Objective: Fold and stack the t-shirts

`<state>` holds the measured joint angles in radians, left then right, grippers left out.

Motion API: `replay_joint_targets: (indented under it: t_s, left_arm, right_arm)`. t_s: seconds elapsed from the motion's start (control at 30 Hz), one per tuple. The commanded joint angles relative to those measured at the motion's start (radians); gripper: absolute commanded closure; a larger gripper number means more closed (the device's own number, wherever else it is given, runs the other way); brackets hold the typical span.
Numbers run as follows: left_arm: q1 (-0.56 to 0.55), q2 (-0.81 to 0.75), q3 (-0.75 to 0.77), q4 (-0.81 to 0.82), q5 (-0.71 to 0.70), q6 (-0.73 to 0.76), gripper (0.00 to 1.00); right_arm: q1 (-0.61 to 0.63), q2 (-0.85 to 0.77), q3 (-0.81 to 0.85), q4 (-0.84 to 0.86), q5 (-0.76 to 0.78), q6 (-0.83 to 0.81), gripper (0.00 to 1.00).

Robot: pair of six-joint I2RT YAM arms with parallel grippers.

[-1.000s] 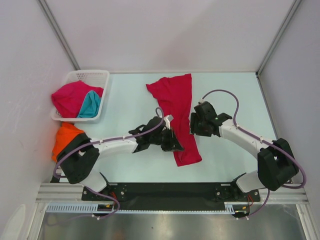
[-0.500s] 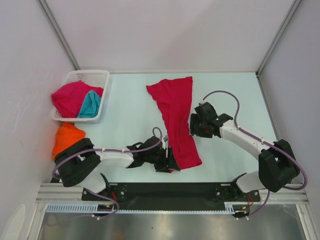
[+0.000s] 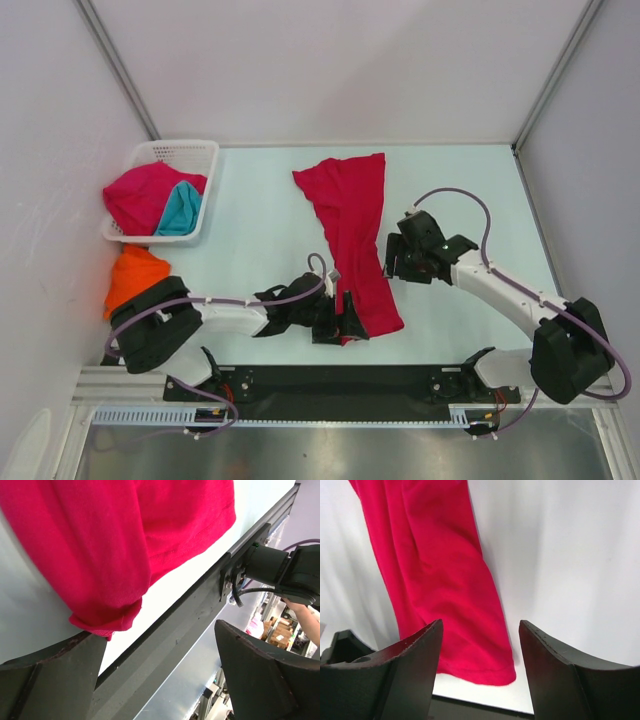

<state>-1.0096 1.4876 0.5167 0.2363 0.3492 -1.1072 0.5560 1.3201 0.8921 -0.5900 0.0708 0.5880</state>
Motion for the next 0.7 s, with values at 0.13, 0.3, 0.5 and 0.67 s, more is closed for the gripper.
replay_joint_targets:
  t_s: [0.13, 0.3, 0.5, 0.67]
  left_arm:
    - [-0.006, 0.235, 0.022, 0.099, -0.020, 0.041, 0.05]
    - [-0.006, 0.336, 0.080, 0.141, 0.011, 0.052, 0.06]
    - [-0.004, 0.367, 0.069, 0.214, 0.043, 0.052, 0.22]
    - [-0.003, 0.364, 0.043, 0.290, 0.056, 0.046, 0.45]
  right_arm:
    - [0.010, -0.127, 0.024, -0.126, 0.006, 0.029, 0.31]
    - [0.031, -0.206, 0.004, -0.185, 0.003, 0.081, 0.32]
    - [0.039, -0.252, 0.007, -0.228, 0.007, 0.107, 0.31]
    - [0.041, -0.233, 0.048, -0.240, 0.023, 0.102, 0.31]
